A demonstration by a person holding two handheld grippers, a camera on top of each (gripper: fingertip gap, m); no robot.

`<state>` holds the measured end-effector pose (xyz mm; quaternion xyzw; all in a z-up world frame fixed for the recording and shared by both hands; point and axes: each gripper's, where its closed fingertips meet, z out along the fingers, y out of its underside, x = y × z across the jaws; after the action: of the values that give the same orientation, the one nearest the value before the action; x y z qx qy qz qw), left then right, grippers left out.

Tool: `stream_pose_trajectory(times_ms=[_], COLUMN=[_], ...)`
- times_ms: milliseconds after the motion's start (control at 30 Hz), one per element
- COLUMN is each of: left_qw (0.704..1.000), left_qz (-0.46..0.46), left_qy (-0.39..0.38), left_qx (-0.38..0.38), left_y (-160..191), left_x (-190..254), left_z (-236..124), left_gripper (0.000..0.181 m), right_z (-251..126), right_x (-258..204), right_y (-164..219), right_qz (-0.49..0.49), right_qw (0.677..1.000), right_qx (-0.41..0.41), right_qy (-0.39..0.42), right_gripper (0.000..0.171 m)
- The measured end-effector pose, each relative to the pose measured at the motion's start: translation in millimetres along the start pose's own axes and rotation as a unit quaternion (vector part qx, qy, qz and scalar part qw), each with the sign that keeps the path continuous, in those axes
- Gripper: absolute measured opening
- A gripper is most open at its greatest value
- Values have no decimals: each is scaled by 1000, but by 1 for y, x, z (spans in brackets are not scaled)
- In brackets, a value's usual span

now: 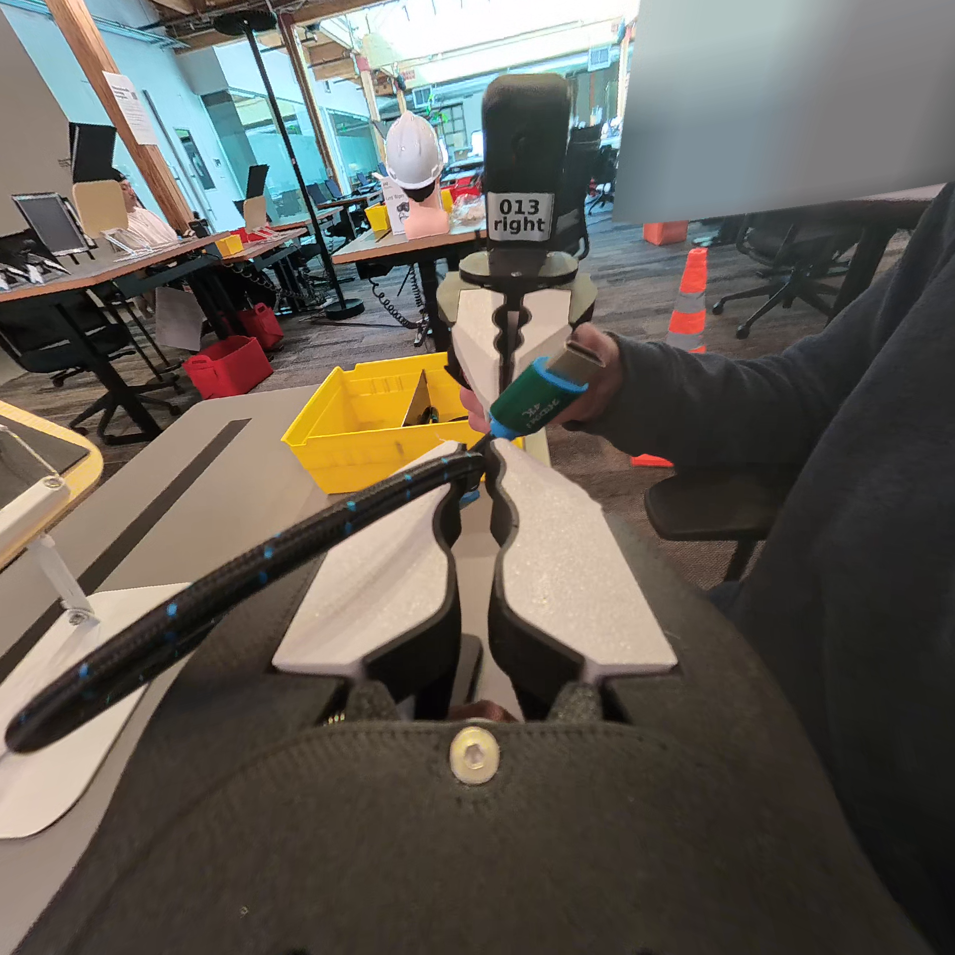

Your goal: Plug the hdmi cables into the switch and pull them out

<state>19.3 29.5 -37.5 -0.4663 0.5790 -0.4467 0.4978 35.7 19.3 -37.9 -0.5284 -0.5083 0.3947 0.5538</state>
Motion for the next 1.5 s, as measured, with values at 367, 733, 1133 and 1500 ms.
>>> stream_pose_trajectory(times_ms=[367,733,1133,1500], left_qw=[997,996,993,984], left_qz=[60,70,97,148], left_qy=[-16,-20,-41,-64], left_qx=[-42,-46,-56,-79], left_y=[6,7,8,9], left_x=[7,8,7,12], left_z=[7,9,11,17], left_gripper=[7,7,7,6], right_z=[3,3,-3,4], right_x=[10,24,19,16], right_y=[-10,-5,13,19], right_qz=[54,75,115,122], right_qw=[998,996,993,992], right_qx=[33,30,9,4], right_qy=[7,39,15,7], right_gripper=[0,0,15,4])
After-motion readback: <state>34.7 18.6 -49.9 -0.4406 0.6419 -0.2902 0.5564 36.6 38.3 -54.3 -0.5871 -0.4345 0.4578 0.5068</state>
